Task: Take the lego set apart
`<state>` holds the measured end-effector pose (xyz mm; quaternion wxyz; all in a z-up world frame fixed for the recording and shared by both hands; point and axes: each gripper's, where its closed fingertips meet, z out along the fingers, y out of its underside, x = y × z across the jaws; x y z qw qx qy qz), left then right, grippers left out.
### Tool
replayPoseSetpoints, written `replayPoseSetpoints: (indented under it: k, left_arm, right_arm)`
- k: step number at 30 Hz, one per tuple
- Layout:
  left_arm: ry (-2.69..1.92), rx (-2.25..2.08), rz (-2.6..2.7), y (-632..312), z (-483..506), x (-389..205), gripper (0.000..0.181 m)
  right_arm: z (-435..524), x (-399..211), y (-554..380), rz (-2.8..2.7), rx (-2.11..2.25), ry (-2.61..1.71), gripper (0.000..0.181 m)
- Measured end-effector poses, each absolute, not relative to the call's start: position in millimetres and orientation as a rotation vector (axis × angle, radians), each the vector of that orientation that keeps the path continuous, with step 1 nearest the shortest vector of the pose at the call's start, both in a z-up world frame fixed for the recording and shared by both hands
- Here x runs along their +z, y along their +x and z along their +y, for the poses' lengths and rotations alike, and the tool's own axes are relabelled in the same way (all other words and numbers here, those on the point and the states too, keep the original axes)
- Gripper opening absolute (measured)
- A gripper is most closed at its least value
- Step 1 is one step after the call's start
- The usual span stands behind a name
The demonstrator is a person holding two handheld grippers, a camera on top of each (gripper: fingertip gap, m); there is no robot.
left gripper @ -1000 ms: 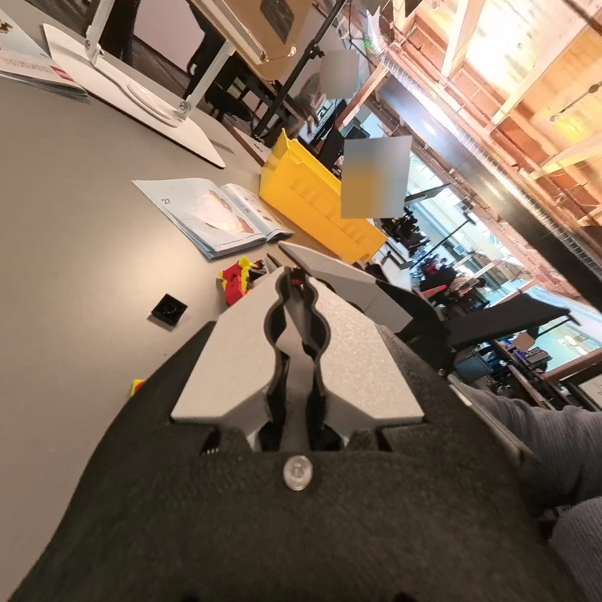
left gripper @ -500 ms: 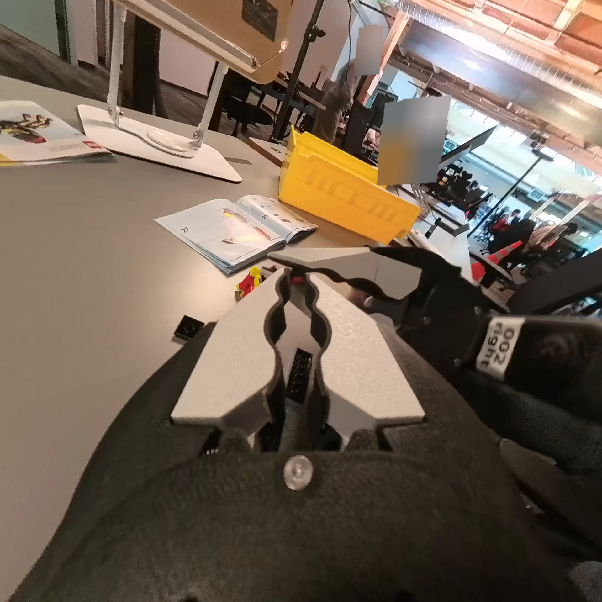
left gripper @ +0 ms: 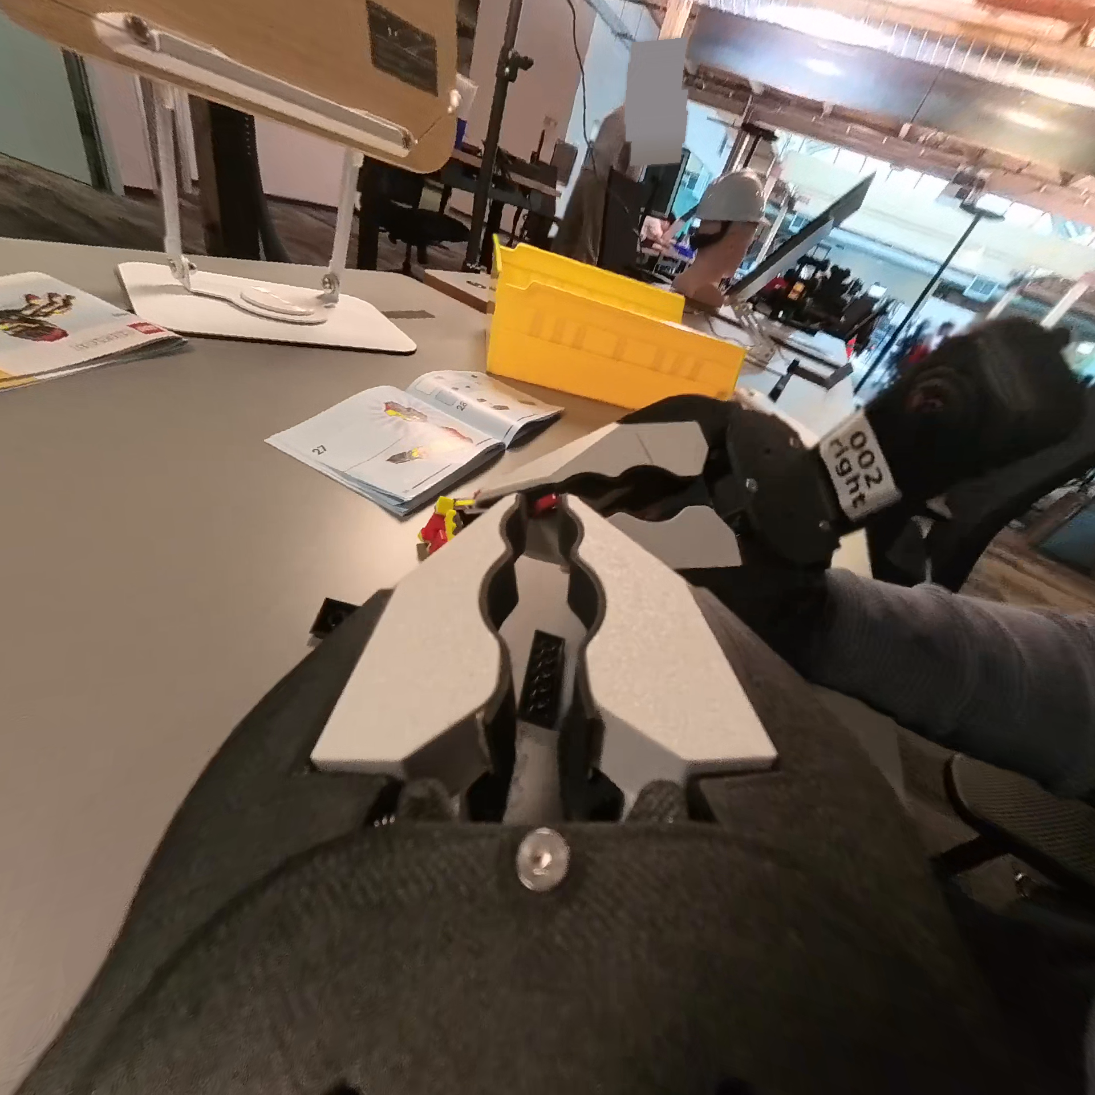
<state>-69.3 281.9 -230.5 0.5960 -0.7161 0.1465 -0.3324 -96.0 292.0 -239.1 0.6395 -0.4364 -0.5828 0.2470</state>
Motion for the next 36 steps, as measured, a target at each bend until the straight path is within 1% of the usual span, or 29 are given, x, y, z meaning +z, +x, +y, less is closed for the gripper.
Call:
replayPoseSetpoints:
  k: [5, 7, 9, 12, 17, 28, 36]
  left_arm:
    - [-1.619, -0.877, 0.166, -73.9, 288.5, -225.3, 0.009]
    - [-1.632, -0.82, 0.142, -79.8, 290.6, -227.8, 0.017]
    - [-1.622, -0.819, 0.135, -81.3, 289.5, -226.6, 0.019]
    - [-1.607, -0.855, 0.128, -80.5, 289.0, -224.3, 0.018]
    - [-1.61, -0.85, 0.143, -77.2, 288.7, -224.9, 0.006]
    - [-1.609, -0.88, 0.121, -77.6, 290.3, -225.9, 0.006]
    - [-1.633, -0.701, 0.219, -77.0, 290.1, -225.7, 0.006]
  right_arm:
    - [306.5, -231.8, -94.8, -1.272, 0.115, -0.893, 0.003]
    - [315.3, -225.6, -90.6, -1.226, -0.042, -0.875, 0.003]
    - [316.1, -225.2, -90.3, -1.223, -0.11, -0.857, 0.003]
    - [312.9, -225.3, -92.6, -1.229, -0.153, -0.828, 0.003]
    - [312.4, -225.9, -93.7, -1.23, -0.159, -0.826, 0.003]
    - [312.3, -227.8, -95.0, -1.241, -0.165, -0.822, 0.003]
    - [313.9, -224.2, -93.9, -1.235, -0.139, -0.847, 0.003]
